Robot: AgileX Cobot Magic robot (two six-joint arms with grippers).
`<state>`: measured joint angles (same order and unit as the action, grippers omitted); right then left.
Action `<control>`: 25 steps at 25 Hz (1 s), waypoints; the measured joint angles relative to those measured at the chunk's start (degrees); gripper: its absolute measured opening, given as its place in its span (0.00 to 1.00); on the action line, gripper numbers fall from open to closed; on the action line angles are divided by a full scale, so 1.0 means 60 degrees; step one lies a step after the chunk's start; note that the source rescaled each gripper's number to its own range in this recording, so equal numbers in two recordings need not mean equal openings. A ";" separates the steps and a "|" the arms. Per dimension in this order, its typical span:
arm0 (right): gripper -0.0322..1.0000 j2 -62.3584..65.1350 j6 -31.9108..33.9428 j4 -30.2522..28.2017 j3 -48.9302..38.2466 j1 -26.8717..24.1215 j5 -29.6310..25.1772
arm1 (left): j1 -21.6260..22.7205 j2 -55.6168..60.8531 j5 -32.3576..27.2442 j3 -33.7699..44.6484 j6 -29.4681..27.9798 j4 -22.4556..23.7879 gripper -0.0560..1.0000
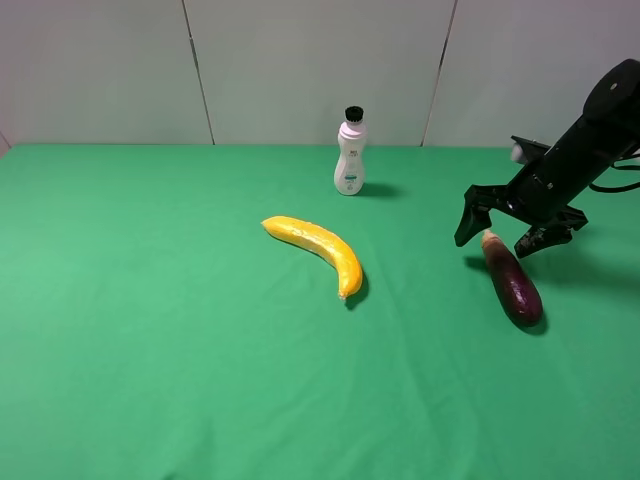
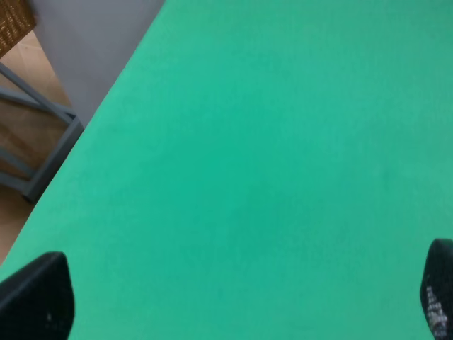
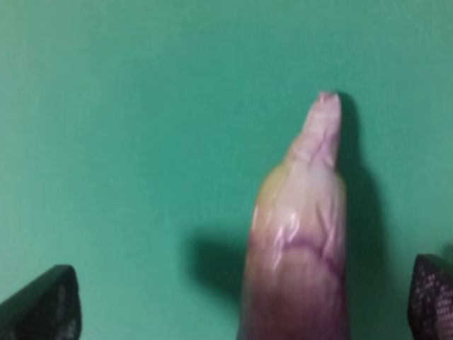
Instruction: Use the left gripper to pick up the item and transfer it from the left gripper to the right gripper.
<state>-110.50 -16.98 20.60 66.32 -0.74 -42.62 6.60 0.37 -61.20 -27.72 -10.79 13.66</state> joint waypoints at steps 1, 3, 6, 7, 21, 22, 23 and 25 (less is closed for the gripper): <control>1.00 0.0109 0.0010 0.0000 0.0000 0.0000 -0.0038 | 0.0000 0.0000 0.0000 0.0000 0.0000 0.0000 0.97; 1.00 0.0333 0.0030 -0.0006 0.0000 0.0000 -0.0202 | 0.0000 0.0000 0.0000 0.0000 0.0000 0.0000 0.97; 1.00 0.0713 0.0104 -0.0022 0.0000 0.0000 -0.0498 | 0.0000 0.0000 0.0000 0.0000 0.0000 0.0000 0.97; 1.00 0.0848 0.0122 -0.0051 0.0000 0.0000 -0.0598 | 0.0000 0.0000 0.0000 0.0000 0.0000 0.0000 0.97; 1.00 0.3976 0.0698 -0.1095 -0.0007 0.0000 -0.3184 | 0.0000 0.0000 0.0000 0.0000 0.0000 0.0000 0.97; 1.00 0.4193 0.0723 -0.1207 -0.0007 0.0000 -0.3412 | 0.0000 0.0000 0.0000 0.0000 0.0000 0.0000 0.97; 1.00 0.4407 0.0772 -0.1327 -0.0007 0.0000 -0.3609 | 0.0000 0.0000 0.0000 0.0000 0.0000 0.0000 0.97; 1.00 0.4793 0.0904 -0.1532 -0.0007 0.0000 -0.4080 | 0.0000 0.0000 -0.0011 0.0000 0.0000 0.0000 0.97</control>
<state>-81.74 -11.56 11.41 66.28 -0.74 -67.10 6.60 0.37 -61.27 -27.72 -10.79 13.66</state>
